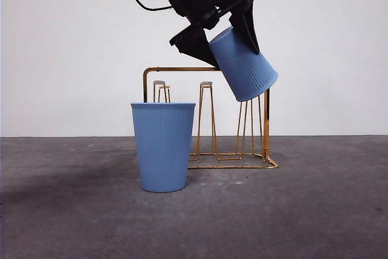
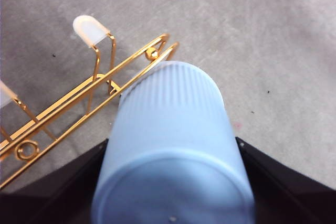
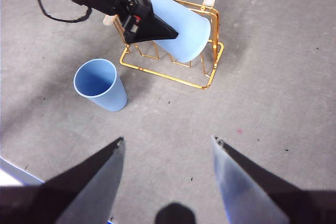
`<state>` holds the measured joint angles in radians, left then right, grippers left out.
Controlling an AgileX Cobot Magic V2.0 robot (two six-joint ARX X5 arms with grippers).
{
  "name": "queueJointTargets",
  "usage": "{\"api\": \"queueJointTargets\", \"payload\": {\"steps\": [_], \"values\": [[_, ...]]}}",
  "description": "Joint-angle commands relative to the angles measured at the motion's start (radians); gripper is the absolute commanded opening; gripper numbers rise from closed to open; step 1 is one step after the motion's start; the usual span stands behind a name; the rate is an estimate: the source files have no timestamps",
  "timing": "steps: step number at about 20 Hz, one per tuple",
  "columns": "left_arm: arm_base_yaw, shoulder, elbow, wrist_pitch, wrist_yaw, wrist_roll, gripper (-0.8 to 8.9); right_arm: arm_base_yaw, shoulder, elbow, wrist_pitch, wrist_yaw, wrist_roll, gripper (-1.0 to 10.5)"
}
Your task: Pick up cup 1,put cup 1 in the cup rack,pick up cup 2,put cup 2 in the cup rack
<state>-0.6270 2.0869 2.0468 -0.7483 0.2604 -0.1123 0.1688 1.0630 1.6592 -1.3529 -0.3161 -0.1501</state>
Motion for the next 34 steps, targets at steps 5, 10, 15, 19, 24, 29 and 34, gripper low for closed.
{"api": "queueJointTargets", "payload": {"steps": [5, 10, 15, 19, 24, 29, 34], "values": [[-0.045, 0.055, 0.002, -0.001, -0.068, 0.05, -0.08, 0.001, 0.001, -0.005, -0.022, -0.009, 0.0, 2.8], [-0.068, 0.09, 0.002, 0.012, -0.12, 0.066, -0.08, 0.001, 0.001, -0.01, -0.022, -0.01, 0.0, 2.8], [-0.068, 0.127, 0.002, 0.014, -0.132, 0.065, -0.08, 0.001, 0.001, -0.011, -0.022, -0.041, -0.001, 2.8], [-0.068, 0.143, 0.002, 0.037, -0.158, 0.066, -0.08, 0.001, 0.001, -0.018, -0.022, -0.059, -0.005, 2.8], [-0.066, 0.145, 0.002, 0.048, -0.157, 0.096, -0.09, 0.001, 0.001, -0.028, -0.022, -0.059, -0.005, 2.8], [-0.066, 0.146, 0.002, 0.108, -0.153, 0.098, 1.66, 0.001, 0.001, -0.028, -0.022, -0.062, -0.008, 2.8], [-0.066, 0.165, 0.002, 0.106, -0.133, 0.098, 1.99, 0.001, 0.001, -0.028, -0.022, -0.066, -0.008, 2.8]]}}
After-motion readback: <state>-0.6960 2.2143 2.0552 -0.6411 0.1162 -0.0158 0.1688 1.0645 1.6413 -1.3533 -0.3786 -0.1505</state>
